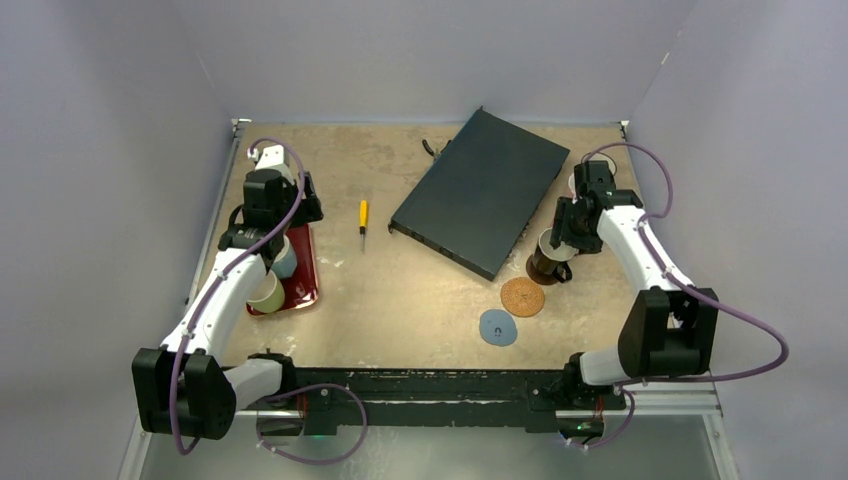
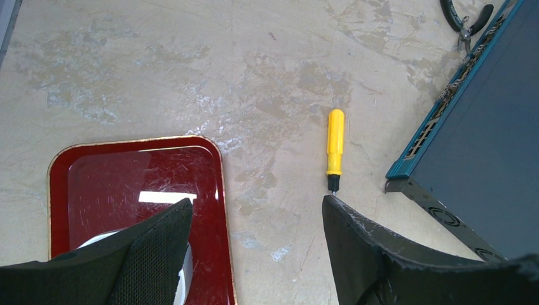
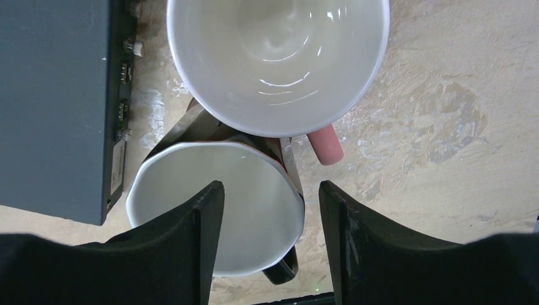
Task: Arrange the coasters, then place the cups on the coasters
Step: Place the cup on the coaster, then pick up the cup from the tray.
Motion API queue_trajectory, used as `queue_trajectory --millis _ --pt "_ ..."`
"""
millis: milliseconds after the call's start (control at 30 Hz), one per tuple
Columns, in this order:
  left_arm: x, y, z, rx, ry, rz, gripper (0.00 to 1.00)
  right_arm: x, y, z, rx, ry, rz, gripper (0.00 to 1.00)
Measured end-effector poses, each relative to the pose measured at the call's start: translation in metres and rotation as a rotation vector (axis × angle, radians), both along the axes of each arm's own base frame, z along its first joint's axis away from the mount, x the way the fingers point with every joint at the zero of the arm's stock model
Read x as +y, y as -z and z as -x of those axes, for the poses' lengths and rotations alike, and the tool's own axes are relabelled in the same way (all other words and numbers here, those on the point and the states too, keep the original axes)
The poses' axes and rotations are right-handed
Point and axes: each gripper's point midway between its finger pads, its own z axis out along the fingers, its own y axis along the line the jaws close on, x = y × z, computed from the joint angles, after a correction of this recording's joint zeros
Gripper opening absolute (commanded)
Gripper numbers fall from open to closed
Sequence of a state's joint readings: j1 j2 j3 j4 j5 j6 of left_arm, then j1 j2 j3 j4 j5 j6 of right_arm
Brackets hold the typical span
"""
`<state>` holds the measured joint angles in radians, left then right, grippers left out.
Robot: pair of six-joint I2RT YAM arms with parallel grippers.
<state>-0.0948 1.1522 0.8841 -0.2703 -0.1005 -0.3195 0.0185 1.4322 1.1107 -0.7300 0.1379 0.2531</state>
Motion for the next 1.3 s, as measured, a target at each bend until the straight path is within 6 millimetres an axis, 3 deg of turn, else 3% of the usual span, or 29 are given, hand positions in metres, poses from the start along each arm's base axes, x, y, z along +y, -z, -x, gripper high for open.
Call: queue_trajectory --millis 367,733,867,1067,1300 --pt "-0.002 0.000 0.000 0.000 0.004 -0.001 0.71 0.006 -0.029 -0.003 -0.088 -0.034 -0.027 0.68" --pt "-0.006 0.001 0.005 -0.003 0.011 0.005 0.70 0.017 -0.095 0.002 -0.284 -0.123 -0.064 0.71" --pt "-0.006 0.009 0.016 0.049 -0.024 0.042 0.71 0.026 -0.119 0.006 -0.383 -0.179 -0.091 0.71" --pt "0.009 0.011 0.033 0.125 -0.139 0.048 0.73 0.043 -0.149 0.003 -0.541 -0.264 -0.148 0.72" --pt "0.033 0.025 0.051 0.212 -0.262 -0.002 0.72 0.066 -0.162 -0.002 -0.641 -0.366 -0.240 0.70"
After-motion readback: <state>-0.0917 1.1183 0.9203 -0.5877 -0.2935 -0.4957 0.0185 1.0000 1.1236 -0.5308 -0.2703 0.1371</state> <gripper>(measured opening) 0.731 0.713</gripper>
